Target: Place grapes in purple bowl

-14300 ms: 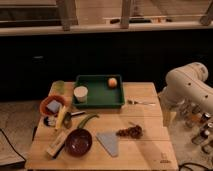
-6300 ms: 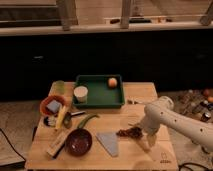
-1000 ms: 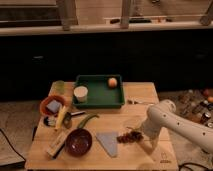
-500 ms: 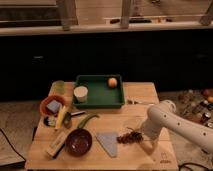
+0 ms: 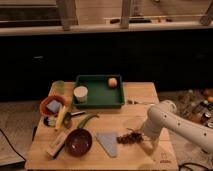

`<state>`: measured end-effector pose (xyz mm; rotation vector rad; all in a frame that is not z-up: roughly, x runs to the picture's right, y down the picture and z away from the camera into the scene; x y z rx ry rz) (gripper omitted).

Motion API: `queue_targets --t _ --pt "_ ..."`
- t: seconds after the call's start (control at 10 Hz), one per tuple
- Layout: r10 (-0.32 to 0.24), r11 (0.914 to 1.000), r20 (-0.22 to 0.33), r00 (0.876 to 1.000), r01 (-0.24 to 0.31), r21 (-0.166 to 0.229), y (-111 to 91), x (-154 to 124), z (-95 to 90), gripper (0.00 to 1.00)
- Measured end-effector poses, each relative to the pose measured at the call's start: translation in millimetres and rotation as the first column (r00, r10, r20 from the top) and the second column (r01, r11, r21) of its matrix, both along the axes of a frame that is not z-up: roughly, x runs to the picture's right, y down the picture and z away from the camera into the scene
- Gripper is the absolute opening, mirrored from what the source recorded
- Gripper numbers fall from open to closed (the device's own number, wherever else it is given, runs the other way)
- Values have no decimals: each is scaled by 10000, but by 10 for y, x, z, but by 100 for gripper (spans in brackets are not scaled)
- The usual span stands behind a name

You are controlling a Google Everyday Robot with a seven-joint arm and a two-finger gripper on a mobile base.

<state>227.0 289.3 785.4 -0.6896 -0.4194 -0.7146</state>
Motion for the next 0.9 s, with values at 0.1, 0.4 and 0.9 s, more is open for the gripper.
queue_targets --t 0.1,0.4,0.9 --pt "-73 10000 76 9999 73 1 2 0 -14 80" --pt "-116 9999 143 9998 116 -23 5 3 -23 80" --pt "61 9999 -12 10000 -61 111 -14 -45 -25 80"
